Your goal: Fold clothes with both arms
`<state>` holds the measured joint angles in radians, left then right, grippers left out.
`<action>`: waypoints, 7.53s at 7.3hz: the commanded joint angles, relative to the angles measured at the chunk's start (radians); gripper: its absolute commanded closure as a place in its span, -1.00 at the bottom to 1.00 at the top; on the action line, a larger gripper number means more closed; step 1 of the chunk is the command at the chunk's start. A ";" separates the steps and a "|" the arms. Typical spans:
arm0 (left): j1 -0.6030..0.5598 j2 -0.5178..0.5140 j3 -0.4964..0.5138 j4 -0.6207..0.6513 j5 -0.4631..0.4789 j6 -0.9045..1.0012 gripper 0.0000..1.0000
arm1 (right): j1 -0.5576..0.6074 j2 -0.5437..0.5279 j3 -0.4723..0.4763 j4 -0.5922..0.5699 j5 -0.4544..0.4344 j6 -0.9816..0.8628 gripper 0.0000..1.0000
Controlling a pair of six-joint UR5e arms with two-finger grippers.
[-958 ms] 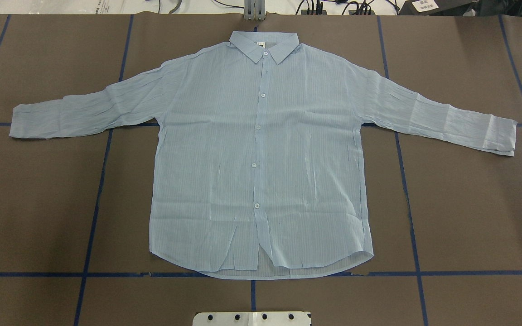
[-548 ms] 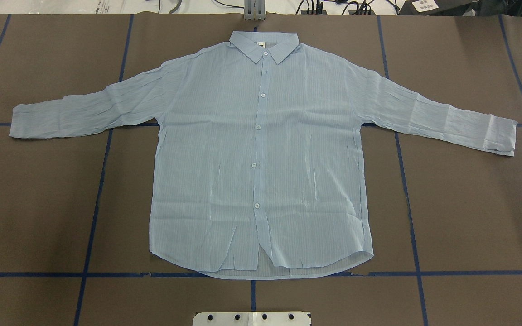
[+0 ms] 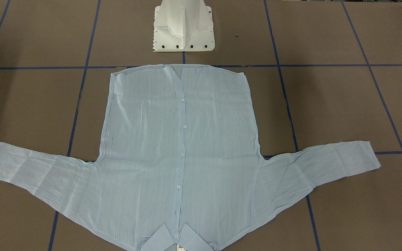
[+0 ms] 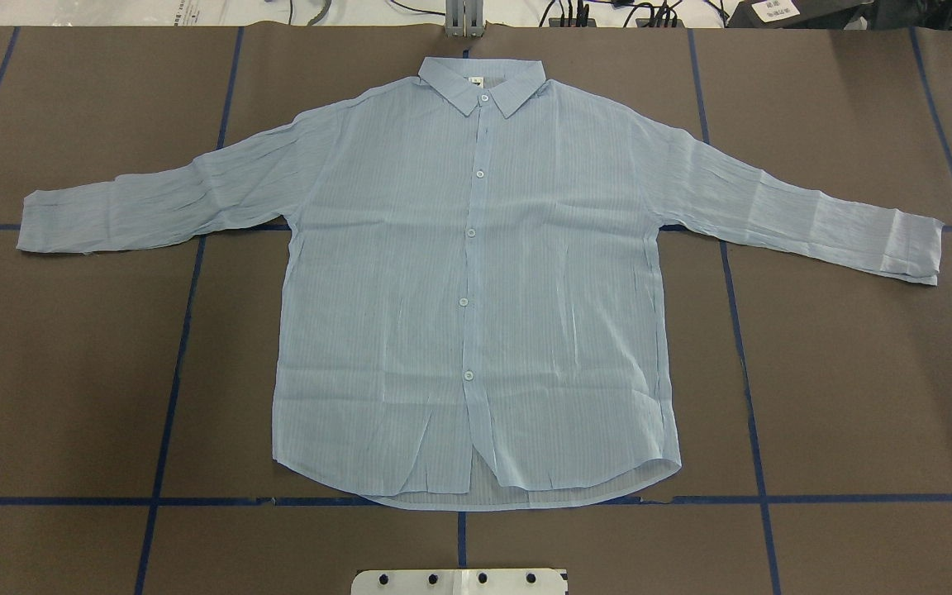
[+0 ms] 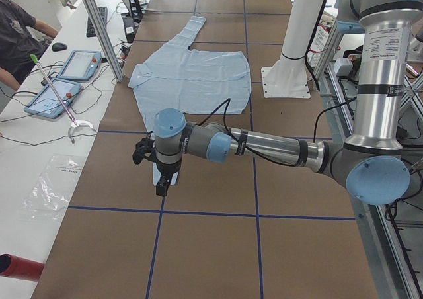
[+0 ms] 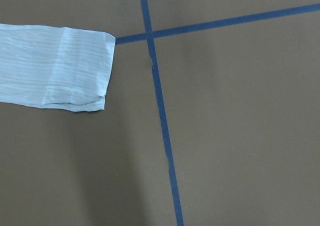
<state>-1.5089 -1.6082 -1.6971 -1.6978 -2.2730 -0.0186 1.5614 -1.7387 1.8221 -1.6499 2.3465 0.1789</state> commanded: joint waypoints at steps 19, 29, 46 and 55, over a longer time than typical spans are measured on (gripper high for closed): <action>0.019 -0.022 0.169 -0.304 -0.017 -0.011 -1.00 | -0.380 0.220 -0.529 0.668 -0.108 0.415 -0.32; 0.019 -0.029 0.172 -0.304 -0.016 -0.011 -1.00 | -0.391 0.254 -0.537 0.665 -0.110 0.412 0.51; 0.019 -0.033 0.255 -0.358 -0.016 -0.011 -1.00 | -0.654 1.021 -0.553 0.659 -0.149 0.786 1.00; 0.019 -0.035 0.264 -0.364 -0.016 -0.011 -1.00 | -0.897 1.379 -1.041 0.667 -0.456 0.783 1.00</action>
<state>-1.4895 -1.6417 -1.4328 -2.0597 -2.2887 -0.0288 0.6774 -0.4027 0.8371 -0.9868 1.9117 0.9665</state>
